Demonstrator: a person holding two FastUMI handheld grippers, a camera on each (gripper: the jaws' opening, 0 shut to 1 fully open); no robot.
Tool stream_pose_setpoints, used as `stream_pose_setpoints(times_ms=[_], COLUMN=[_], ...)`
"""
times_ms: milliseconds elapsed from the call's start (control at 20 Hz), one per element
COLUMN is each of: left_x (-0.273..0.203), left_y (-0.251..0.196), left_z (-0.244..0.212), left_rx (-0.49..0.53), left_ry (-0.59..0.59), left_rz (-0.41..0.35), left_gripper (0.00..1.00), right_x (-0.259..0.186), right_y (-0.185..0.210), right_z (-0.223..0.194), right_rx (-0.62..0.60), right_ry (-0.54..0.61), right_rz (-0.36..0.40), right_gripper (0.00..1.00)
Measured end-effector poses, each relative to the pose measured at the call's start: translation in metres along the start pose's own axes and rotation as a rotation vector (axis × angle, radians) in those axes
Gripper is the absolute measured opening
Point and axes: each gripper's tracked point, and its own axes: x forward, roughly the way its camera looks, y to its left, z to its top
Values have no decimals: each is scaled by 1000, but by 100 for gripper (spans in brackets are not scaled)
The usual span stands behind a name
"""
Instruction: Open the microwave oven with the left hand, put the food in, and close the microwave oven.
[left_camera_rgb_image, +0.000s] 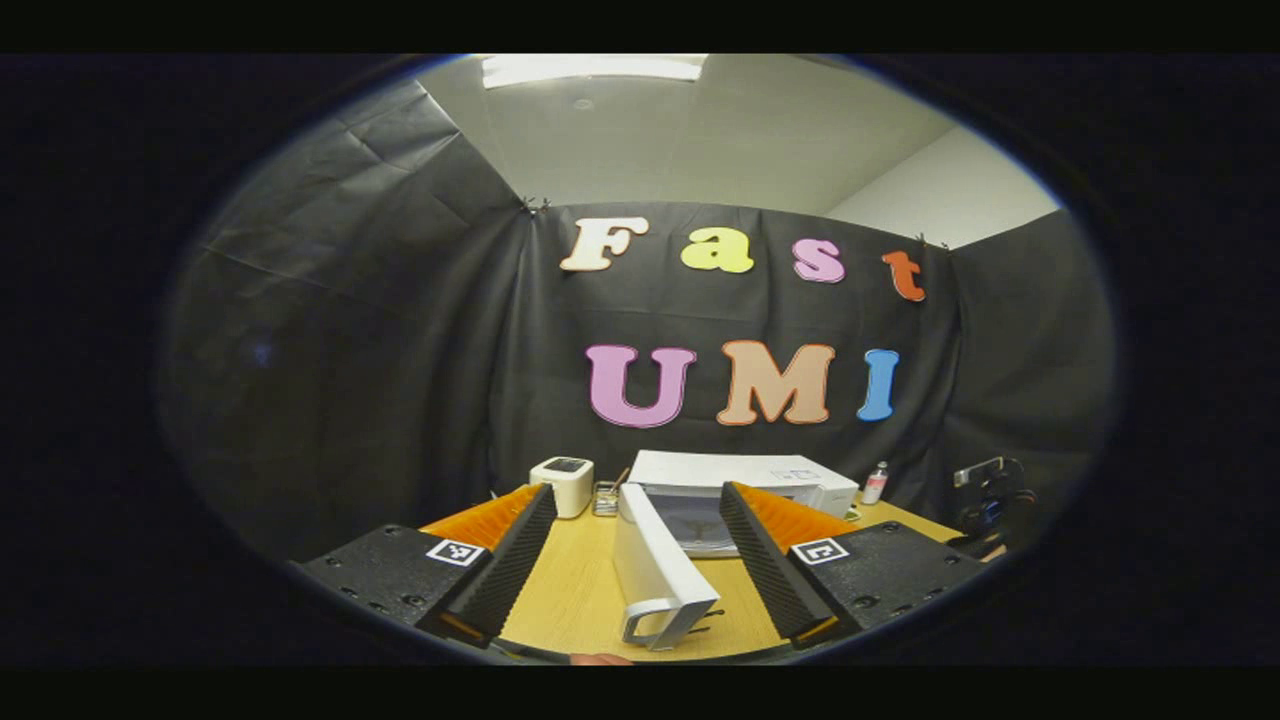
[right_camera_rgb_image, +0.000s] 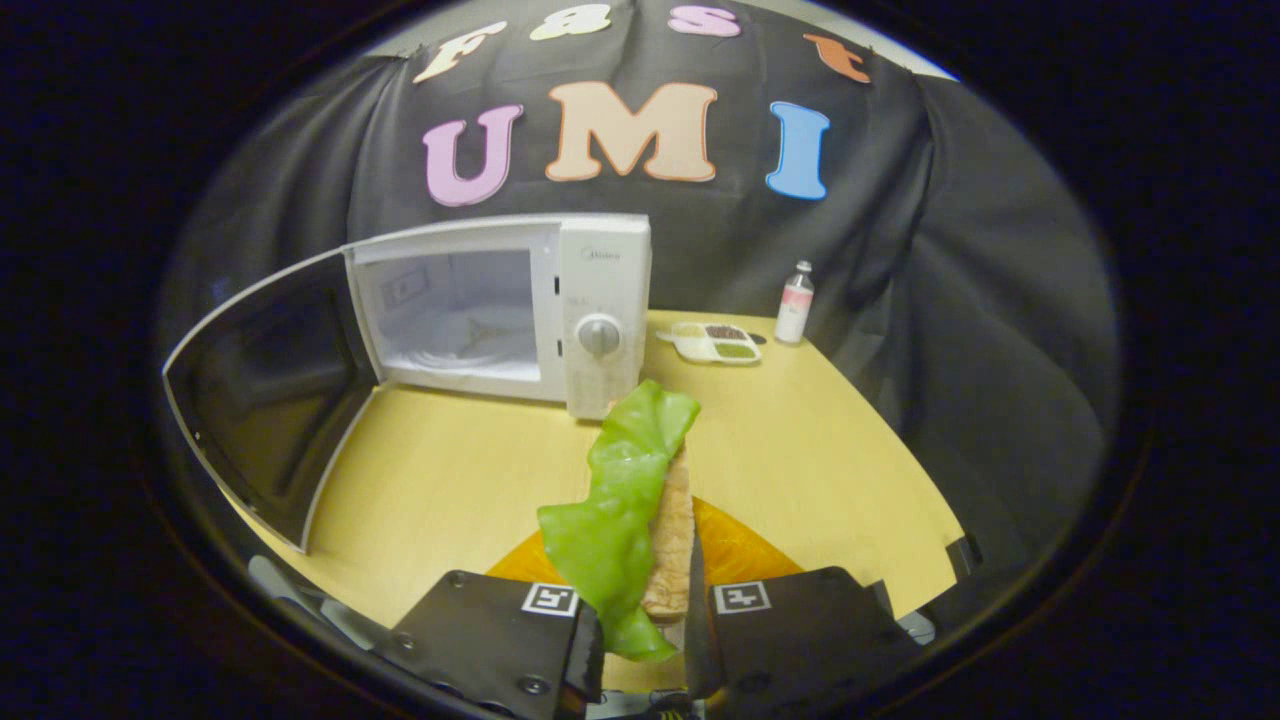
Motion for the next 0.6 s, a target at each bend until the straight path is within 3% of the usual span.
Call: stream_pose_setpoints(times_ms=[100, 300, 350, 400, 450, 600], left_x=[0, 1, 1, 1, 1, -1], left_y=[0, 1, 2, 2, 3, 4], left_z=[1, -2, -2, -2, -4, -4], left_rx=[-14, -26, -24, -22, -19, -2], left_ry=[-5, 4, 4, 10, 15, 29], left_rz=[-4, -3, -1, 0, 1, 7], left_gripper=[96, 96, 94, 96, 95, 96], right_x=[-2, 0, 4, 8, 12, 28], right_y=[13, 57, 68, 78, 89, 118], right_z=[20, 54, 60, 65, 66, 63], right_rx=[45, 162, 196, 223, 252, 372], right_ry=[-26, -52, -54, -51, -42, 9], right_rz=[43, 178, 204, 224, 245, 269], right_gripper=[34, 30, 34, 29, 34, 34])
